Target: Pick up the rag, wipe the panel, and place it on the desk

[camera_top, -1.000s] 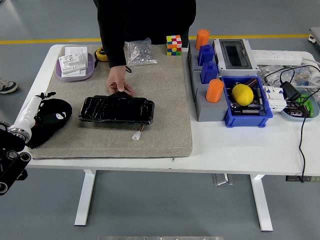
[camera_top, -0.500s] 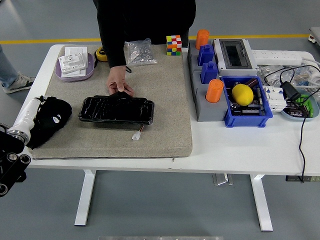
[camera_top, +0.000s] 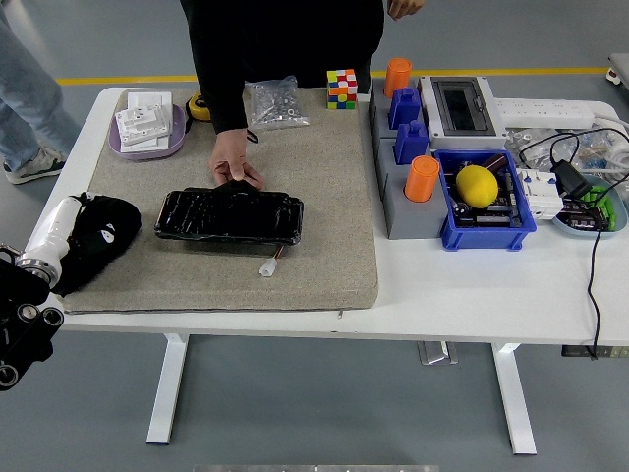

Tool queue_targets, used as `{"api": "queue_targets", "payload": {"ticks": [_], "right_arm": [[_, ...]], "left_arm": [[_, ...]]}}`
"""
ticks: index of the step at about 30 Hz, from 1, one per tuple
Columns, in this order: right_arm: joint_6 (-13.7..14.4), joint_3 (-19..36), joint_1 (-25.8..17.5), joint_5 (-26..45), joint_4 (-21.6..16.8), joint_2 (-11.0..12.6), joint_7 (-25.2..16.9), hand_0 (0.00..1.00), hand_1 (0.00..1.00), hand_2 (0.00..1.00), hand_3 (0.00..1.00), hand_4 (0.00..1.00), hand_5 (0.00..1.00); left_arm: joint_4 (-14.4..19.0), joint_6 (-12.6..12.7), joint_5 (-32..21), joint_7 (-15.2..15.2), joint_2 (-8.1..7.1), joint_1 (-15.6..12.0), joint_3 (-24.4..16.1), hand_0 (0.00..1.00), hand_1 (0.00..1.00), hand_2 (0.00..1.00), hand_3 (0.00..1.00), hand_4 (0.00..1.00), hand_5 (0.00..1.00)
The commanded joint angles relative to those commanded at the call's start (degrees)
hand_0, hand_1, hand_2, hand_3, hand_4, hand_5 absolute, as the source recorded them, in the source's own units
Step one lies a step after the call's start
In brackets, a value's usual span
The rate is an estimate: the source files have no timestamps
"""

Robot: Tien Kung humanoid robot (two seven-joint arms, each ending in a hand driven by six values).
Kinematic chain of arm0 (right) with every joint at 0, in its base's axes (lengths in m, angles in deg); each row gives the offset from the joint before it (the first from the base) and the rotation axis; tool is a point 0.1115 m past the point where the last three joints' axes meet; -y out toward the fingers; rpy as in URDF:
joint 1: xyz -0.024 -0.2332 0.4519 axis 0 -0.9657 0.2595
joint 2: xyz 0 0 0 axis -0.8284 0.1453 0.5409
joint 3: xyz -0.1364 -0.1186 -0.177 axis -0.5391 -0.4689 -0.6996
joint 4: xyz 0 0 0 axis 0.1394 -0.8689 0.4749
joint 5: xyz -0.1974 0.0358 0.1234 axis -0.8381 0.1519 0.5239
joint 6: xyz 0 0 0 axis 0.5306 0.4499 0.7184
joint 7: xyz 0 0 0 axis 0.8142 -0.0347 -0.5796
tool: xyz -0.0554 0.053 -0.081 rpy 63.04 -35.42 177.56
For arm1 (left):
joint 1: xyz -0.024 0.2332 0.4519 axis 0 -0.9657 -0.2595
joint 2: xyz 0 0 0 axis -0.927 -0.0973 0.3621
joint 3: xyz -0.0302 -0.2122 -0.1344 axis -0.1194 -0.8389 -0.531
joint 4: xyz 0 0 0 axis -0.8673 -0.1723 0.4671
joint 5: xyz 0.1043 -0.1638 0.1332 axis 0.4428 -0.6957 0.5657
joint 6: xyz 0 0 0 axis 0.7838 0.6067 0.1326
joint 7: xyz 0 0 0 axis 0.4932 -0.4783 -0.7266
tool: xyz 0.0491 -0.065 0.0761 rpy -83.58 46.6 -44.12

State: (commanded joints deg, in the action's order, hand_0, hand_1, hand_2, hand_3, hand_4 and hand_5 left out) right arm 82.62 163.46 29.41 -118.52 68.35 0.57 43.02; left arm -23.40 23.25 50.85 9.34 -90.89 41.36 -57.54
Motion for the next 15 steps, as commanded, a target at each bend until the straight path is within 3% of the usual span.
{"api": "queue_targets", "payload": {"ticks": [2, 3, 14, 15], "right_arm": [[0.13, 0.03, 0.00, 0.00, -0.03, 0.00, -0.09, 0.716, 0.597, 0.682, 0.616, 0.998, 0.584], [0.19, 0.03, 0.00, 0.07, -0.03, -0.01, -0.14, 0.715, 0.595, 0.682, 0.617, 0.998, 0.585], [0.40, 0.04, 0.05, 0.33, -0.01, 0.09, -0.26, 0.714, 0.595, 0.682, 0.620, 0.998, 0.589], [0.44, 0.06, 0.06, 0.40, -0.02, 0.08, -0.31, 0.706, 0.594, 0.681, 0.621, 0.998, 0.591]], "left_arm": [[-0.14, 0.43, 0.05, -0.02, -0.01, -0.01, 0.12, 0.396, 0.539, 0.824, 0.667, 0.133, 0.002], [-0.22, 0.47, 0.22, 0.10, -0.02, 0.00, 0.18, 0.396, 0.470, 0.785, 0.615, 0.064, 0.002], [-0.16, 2.02, 1.33, 0.24, 0.04, 0.07, 0.38, 0.404, 0.429, 0.752, 0.576, 0.013, 0.002], [-0.17, 2.44, 1.39, 0.20, 0.05, 0.09, 0.27, 0.414, 0.330, 0.696, 0.469, 0.002, 0.002]]}}
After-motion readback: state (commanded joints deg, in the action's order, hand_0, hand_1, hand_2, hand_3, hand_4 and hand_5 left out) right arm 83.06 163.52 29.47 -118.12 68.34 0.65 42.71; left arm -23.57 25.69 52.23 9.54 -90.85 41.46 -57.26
